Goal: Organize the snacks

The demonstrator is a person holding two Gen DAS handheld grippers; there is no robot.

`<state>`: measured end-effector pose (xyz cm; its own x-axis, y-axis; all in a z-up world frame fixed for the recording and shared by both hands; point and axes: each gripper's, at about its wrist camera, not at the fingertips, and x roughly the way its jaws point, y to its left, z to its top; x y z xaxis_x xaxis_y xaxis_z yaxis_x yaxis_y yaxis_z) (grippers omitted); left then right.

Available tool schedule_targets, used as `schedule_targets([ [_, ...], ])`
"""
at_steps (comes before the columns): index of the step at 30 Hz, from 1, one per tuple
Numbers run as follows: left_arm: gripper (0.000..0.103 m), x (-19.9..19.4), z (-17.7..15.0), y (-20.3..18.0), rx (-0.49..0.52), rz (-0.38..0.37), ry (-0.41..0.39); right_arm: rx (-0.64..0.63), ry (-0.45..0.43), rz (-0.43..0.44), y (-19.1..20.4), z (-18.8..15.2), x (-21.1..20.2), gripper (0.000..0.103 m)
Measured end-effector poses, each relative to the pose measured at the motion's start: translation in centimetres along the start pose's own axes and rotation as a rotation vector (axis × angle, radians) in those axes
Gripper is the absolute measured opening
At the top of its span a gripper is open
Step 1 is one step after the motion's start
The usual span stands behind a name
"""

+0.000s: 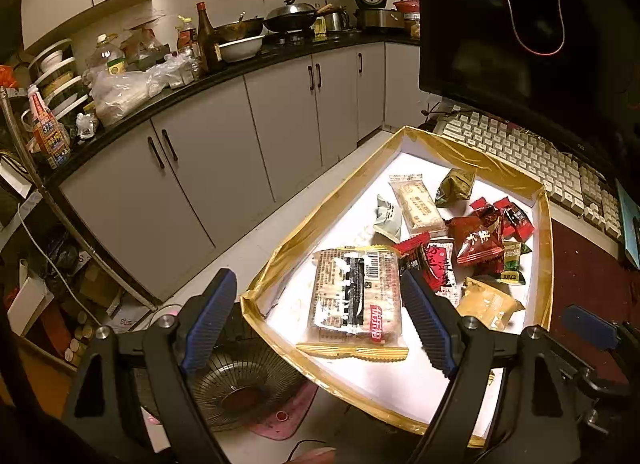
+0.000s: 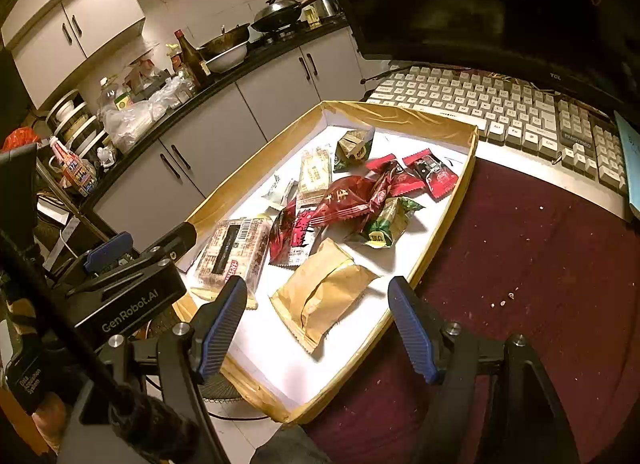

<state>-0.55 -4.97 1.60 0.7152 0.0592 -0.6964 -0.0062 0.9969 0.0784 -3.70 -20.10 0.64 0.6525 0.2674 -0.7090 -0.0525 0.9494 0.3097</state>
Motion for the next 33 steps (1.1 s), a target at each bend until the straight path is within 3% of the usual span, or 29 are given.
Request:
schedule_targets([
  [33,0.084,0.50,-0.15,0.55,0.001,0.010,0.012,-0.004,0.018,-0.009,0.36,-0.20,0.63,0.073],
])
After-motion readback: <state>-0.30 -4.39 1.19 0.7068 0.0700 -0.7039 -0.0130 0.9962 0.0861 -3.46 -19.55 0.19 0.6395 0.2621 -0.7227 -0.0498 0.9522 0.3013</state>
